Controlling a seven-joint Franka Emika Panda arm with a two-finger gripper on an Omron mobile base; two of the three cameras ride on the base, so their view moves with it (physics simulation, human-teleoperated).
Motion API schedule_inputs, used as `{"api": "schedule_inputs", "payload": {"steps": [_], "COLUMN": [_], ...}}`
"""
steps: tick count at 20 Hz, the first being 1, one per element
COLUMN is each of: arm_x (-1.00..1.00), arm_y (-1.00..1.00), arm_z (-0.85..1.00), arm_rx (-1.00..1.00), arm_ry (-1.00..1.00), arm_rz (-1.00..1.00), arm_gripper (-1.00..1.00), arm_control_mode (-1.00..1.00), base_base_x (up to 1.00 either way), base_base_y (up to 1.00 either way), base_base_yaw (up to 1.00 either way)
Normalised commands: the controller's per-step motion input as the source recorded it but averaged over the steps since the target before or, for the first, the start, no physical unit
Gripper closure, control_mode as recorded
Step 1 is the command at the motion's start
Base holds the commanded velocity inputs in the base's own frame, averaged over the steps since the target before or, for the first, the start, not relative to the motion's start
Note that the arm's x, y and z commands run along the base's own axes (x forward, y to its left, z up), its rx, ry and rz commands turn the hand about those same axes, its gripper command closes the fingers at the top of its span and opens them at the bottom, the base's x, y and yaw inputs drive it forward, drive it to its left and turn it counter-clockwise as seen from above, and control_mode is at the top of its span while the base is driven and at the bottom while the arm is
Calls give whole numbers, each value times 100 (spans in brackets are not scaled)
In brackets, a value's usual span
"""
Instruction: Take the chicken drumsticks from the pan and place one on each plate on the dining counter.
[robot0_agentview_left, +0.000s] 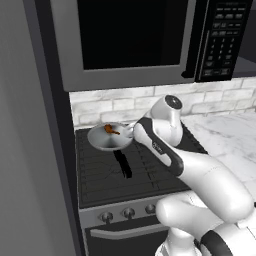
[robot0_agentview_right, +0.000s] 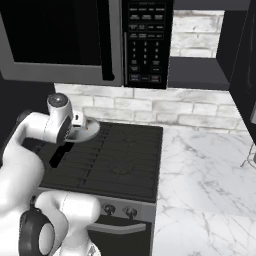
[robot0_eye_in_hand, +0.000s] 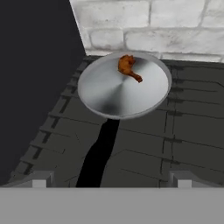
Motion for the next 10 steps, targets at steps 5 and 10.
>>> {"api": "schedule_inputs", "payload": {"steps": [5,10], "arm_x": [49,60], "arm_y": [13,15], "arm_z": [-19,-4], "arm_rx": [6,0], "arm_ry": [-2,0], "arm_rz": [-3,-2], "arm_gripper": [-100,-100], "arm_control_mode": [-100,-100], "base_base_x": [0,0], "base_base_y": [0,0], "base_base_yaw": [0,0]}}
